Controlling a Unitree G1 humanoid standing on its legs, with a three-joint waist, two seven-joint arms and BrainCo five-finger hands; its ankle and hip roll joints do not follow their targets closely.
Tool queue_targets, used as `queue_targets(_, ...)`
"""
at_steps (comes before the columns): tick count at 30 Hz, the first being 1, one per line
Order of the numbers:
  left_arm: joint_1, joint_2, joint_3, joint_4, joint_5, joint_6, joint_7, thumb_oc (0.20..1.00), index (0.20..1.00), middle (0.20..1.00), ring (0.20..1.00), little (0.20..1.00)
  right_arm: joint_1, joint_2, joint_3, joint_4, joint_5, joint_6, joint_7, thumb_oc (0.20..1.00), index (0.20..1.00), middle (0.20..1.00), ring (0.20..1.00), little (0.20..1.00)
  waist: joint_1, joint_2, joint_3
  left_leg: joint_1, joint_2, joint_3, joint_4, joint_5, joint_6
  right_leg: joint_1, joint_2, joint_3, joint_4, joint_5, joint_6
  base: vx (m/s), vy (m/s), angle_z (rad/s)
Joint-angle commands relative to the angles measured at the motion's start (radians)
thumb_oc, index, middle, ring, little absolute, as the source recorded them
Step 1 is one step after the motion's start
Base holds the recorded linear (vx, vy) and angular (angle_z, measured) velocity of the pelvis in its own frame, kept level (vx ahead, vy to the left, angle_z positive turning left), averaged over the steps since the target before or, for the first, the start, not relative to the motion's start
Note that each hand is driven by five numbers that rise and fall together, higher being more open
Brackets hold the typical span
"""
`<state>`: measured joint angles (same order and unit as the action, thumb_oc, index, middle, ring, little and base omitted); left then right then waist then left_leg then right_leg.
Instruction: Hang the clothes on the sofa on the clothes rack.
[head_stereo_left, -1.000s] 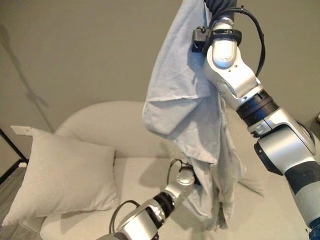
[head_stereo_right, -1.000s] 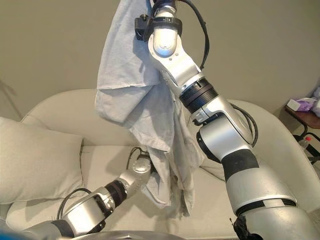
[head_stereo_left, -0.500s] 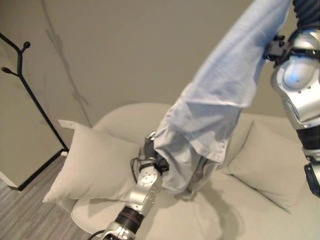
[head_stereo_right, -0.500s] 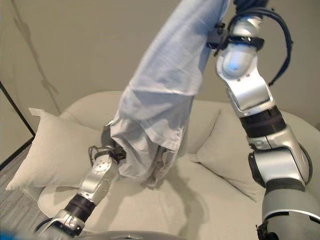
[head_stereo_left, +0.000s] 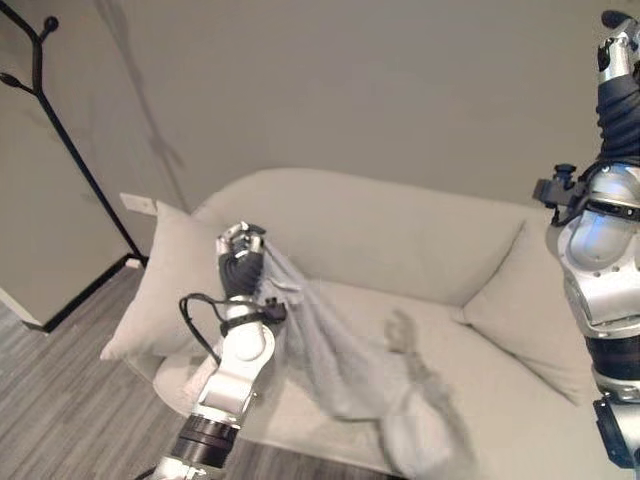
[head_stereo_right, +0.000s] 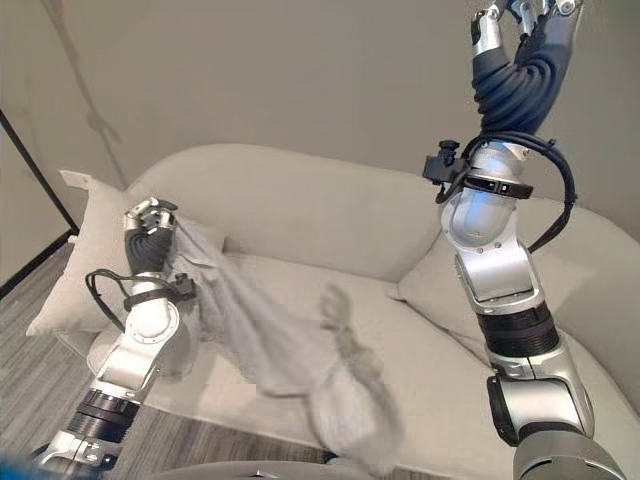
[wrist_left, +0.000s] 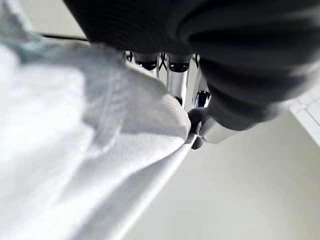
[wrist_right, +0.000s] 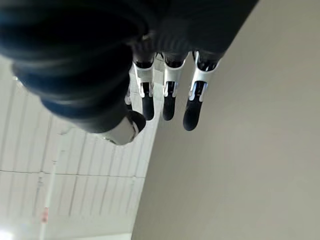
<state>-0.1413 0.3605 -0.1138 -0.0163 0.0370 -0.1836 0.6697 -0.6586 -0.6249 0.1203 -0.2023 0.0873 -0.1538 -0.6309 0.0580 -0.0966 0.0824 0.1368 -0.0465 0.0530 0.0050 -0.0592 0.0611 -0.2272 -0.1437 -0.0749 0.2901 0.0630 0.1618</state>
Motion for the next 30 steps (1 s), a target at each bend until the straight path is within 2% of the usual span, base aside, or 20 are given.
queue_targets(1, 0.006, 0.077, 0.05, -0.071, 0.113, -0.036, 0.048, 0.2, 0.2, 0.2, 0.2, 0.2, -0.059, -0.009, 0.033, 0.032, -0.019, -0.025, 0.022, 0.2, 0.2, 0.2, 0.2, 0.2, 0.052, -0.006, -0.097, -0.082, -0.003, -0.003, -0.019, 0.032, 0.003, 0.096, -0.016, 0.006, 0.116, -0.049, -0.016, -0.16, -0.005, -0.42)
queue_targets(3, 0.021, 0.074, 0.074, -0.069, 0.11, -0.026, 0.057, 0.2, 0.2, 0.2, 0.2, 0.2, -0.111, -0.005, 0.07, 0.068, -0.028, -0.007, 0.029, 0.2, 0.2, 0.2, 0.2, 0.2, 0.108, -0.023, -0.126, -0.136, -0.017, 0.016, -0.014, 0.049, 0.01, 0.194, -0.049, -0.003, 0.191, -0.086, -0.031, -0.24, -0.049, -0.53)
queue_targets(4, 0.021, 0.073, 0.075, -0.07, 0.11, -0.026, 0.057, 0.2, 0.2, 0.2, 0.2, 0.2, -0.114, -0.005, 0.072, 0.07, -0.028, -0.008, 0.028, 0.2, 0.2, 0.2, 0.2, 0.2, 0.109, -0.021, -0.127, -0.14, -0.014, 0.018, -0.011, 0.052, 0.01, 0.192, -0.046, -0.002, 0.186, -0.079, -0.032, -0.2, -0.088, -0.6)
queue_targets(5, 0.026, 0.073, 0.08, -0.072, 0.111, -0.024, 0.06, 0.2, 0.2, 0.2, 0.2, 0.2, -0.129, 0.0, 0.083, 0.078, -0.026, -0.004, 0.03, 0.2, 0.2, 0.2, 0.2, 0.2, 0.129, -0.033, -0.139, -0.158, -0.022, 0.026, -0.001, 0.056, 0.011, 0.239, -0.056, 0.001, 0.188, -0.074, -0.028, -0.13, -0.081, -0.34)
queue_targets(7, 0.035, 0.068, 0.094, -0.074, 0.116, -0.018, 0.066, 0.2, 0.2, 0.2, 0.2, 0.2, -0.148, 0.012, 0.089, 0.1, -0.035, -0.002, 0.03, 0.2, 0.2, 0.2, 0.2, 0.2, 0.17, -0.054, -0.165, -0.209, -0.017, 0.058, 0.017, 0.074, 0.003, 0.339, -0.053, 0.011, 0.106, -0.064, -0.012, -0.26, -0.204, -0.37)
queue_targets(8, 0.027, 0.069, 0.107, -0.075, 0.111, -0.02, 0.077, 0.2, 0.2, 0.2, 0.2, 0.2, -0.16, 0.037, 0.102, 0.103, -0.042, 0.001, 0.027, 0.2, 0.2, 0.2, 0.2, 0.2, 0.193, -0.069, -0.174, -0.245, -0.005, 0.077, 0.015, 0.098, -0.009, 0.393, -0.03, 0.014, 0.015, -0.158, -0.01, -0.26, -0.213, -0.59)
queue_targets(9, 0.027, 0.069, 0.107, -0.075, 0.112, -0.02, 0.077, 0.2, 0.2, 0.2, 0.2, 0.2, -0.161, 0.038, 0.103, 0.103, -0.043, 0.001, 0.027, 0.2, 0.2, 0.2, 0.2, 0.2, 0.194, -0.069, -0.175, -0.245, -0.004, 0.079, 0.014, 0.098, -0.01, 0.394, -0.03, 0.015, 0.011, -0.156, -0.011, -0.24, -0.215, -0.62)
queue_targets(10, 0.028, 0.07, 0.115, -0.07, 0.119, -0.017, 0.082, 0.2, 0.2, 0.2, 0.2, 0.2, -0.161, 0.052, 0.105, 0.097, -0.049, 0.004, 0.032, 0.2, 0.2, 0.2, 0.2, 0.2, 0.199, -0.072, -0.179, -0.265, 0.003, 0.082, 0.007, 0.115, -0.019, 0.406, -0.005, 0.025, -0.055, -0.223, -0.029, -0.19, -0.167, -0.66)
queue_targets(11, 0.018, 0.072, 0.116, -0.066, 0.124, -0.021, 0.091, 0.2, 0.2, 0.2, 0.2, 0.2, -0.155, 0.064, 0.108, 0.094, -0.057, 0.004, 0.035, 0.2, 0.2, 0.2, 0.2, 0.2, 0.205, -0.071, -0.175, -0.29, 0.012, 0.086, 0.008, 0.131, -0.029, 0.409, 0.015, 0.023, -0.098, -0.249, -0.04, -0.46, -0.357, -0.73)
queue_targets(12, -0.012, 0.078, 0.109, -0.042, 0.136, -0.021, 0.117, 0.2, 0.2, 0.2, 0.2, 0.2, -0.132, 0.101, 0.122, 0.097, -0.067, 0.006, 0.024, 0.2, 0.2, 0.2, 0.2, 0.2, 0.212, -0.056, -0.158, -0.341, 0.031, 0.077, 0.007, 0.179, -0.048, 0.406, 0.06, 0.036, -0.163, -0.263, -0.065, -0.52, -0.366, -0.62)
queue_targets(13, -0.018, 0.078, 0.102, -0.043, 0.145, -0.02, 0.117, 0.2, 0.2, 0.2, 0.2, 0.2, -0.105, 0.118, 0.121, 0.094, -0.074, 0.003, 0.024, 0.2, 0.2, 0.2, 0.2, 0.2, 0.212, -0.046, -0.147, -0.361, 0.041, 0.07, -0.001, 0.201, -0.055, 0.408, 0.084, 0.037, -0.192, -0.262, -0.079, -0.41, -0.286, -0.41)
queue_targets(14, -0.018, 0.079, 0.1, -0.042, 0.145, -0.02, 0.118, 0.2, 0.2, 0.2, 0.2, 0.2, -0.102, 0.118, 0.119, 0.091, -0.075, 0.003, 0.025, 0.332, 0.332, 0.332, 0.332, 0.332, 0.211, -0.045, -0.149, -0.361, 0.043, 0.067, -0.003, 0.204, -0.057, 0.41, 0.087, 0.036, -0.196, -0.259, -0.08, -0.27, -0.168, -0.11)
queue_targets(15, -0.025, 0.081, 0.093, -0.045, 0.148, -0.019, 0.115, 0.2, 0.2, 0.2, 0.2, 0.2, -0.073, 0.132, 0.12, 0.099, -0.083, 0.003, 0.027, 0.9, 0.9, 0.9, 0.9, 0.9, 0.212, -0.034, -0.133, -0.381, 0.05, 0.056, -0.007, 0.225, -0.065, 0.409, 0.109, 0.037, -0.209, -0.26, -0.09, -0.46, -0.236, 0.02)
queue_targets(16, -0.062, 0.091, 0.078, -0.036, 0.167, -0.016, 0.131, 0.2, 0.2, 0.2, 0.2, 0.2, 0.023, 0.163, 0.128, 0.131, -0.085, -0.007, 0.044, 1.0, 1.0, 1.0, 1.0, 1.0, 0.2, 0.0, -0.091, -0.411, 0.063, 0.013, -0.033, 0.268, -0.103, 0.396, 0.153, 0.024, -0.213, -0.263, -0.108, -0.47, -0.232, 0.19)
queue_targets(19, -0.063, 0.096, 0.087, -0.046, 0.175, -0.018, 0.137, 0.2, 0.2, 0.2, 0.2, 0.2, 0.1, 0.161, 0.133, 0.186, -0.111, 0.008, 0.046, 1.0, 1.0, 1.0, 1.0, 1.0, 0.19, 0.03, -0.079, -0.418, 0.059, -0.015, -0.072, 0.276, -0.111, 0.391, 0.184, 0.012, -0.215, -0.255, -0.117, -0.36, -0.145, 0.37)
queue_targets(20, -0.102, 0.107, 0.097, -0.044, 0.201, -0.014, 0.149, 0.2, 0.2, 0.2, 0.2, 0.2, 0.197, 0.158, 0.138, 0.248, -0.145, 0.021, 0.069, 1.0, 1.0, 1.0, 1.0, 1.0, 0.18, 0.043, -0.057, -0.428, 0.04, -0.046, -0.071, 0.27, -0.133, 0.398, 0.194, -0.005, -0.229, -0.251, -0.122, -0.3, -0.089, 0.11)
queue_targets(22, -0.138, 0.11, 0.096, -0.037, 0.212, -0.014, 0.166, 0.2, 0.2, 0.2, 0.2, 0.2, 0.232, 0.158, 0.138, 0.289, -0.147, 0.023, 0.071, 1.0, 1.0, 1.0, 1.0, 1.0, 0.171, 0.049, -0.047, -0.43, 0.032, -0.066, -0.069, 0.266, -0.141, 0.393, 0.2, -0.012, -0.233, -0.242, -0.126, -0.25, -0.061, 0.13)
queue_targets(26, -0.261, 0.123, 0.094, -0.043, 0.281, -0.011, 0.194, 0.2, 0.2, 0.2, 0.2, 0.2, 0.405, 0.159, 0.169, 0.398, -0.18, 0.031, 0.154, 1.0, 1.0, 1.0, 1.0, 1.0, 0.135, 0.028, -0.045, -0.419, 0.008, -0.134, 0.015, 0.224, -0.144, 0.384, 0.182, -0.027, -0.262, -0.203, -0.121, -0.19, -0.01, 0.34)
queue_targets(30, -0.359, 0.109, 0.066, -0.049, 0.306, -0.012, 0.203, 0.2, 0.2, 0.2, 0.2, 0.2, 0.495, 0.174, 0.217, 0.432, -0.106, -0.004, 0.24, 1.0, 1.0, 1.0, 1.0, 1.0, 0.096, 0.007, -0.065, -0.391, 0.042, -0.188, 0.067, 0.219, -0.145, 0.365, 0.168, -0.043, -0.269, -0.182, -0.125, -0.08, 0.039, 0.35)
